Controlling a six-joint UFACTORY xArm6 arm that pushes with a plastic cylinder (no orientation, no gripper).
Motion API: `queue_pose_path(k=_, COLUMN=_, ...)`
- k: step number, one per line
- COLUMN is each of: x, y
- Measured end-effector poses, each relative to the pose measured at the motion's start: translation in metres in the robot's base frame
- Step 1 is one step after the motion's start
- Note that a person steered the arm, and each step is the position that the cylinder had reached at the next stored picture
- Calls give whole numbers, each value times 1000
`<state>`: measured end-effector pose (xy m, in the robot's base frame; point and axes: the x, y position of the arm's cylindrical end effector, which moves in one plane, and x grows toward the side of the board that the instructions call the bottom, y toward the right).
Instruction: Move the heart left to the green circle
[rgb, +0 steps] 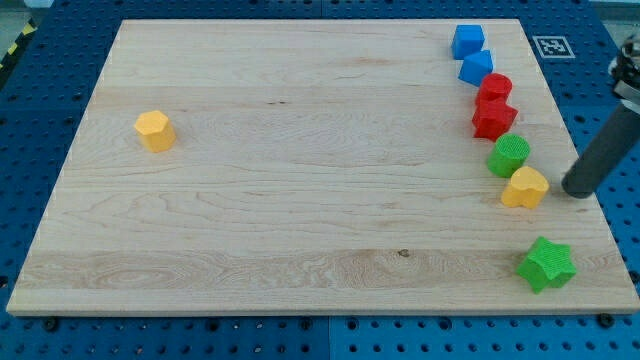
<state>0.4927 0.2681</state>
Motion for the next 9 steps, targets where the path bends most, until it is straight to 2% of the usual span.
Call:
queue_pose_path(k=5, x=15, y=-41)
queue_pose_path(k=9, x=-1, y=-114)
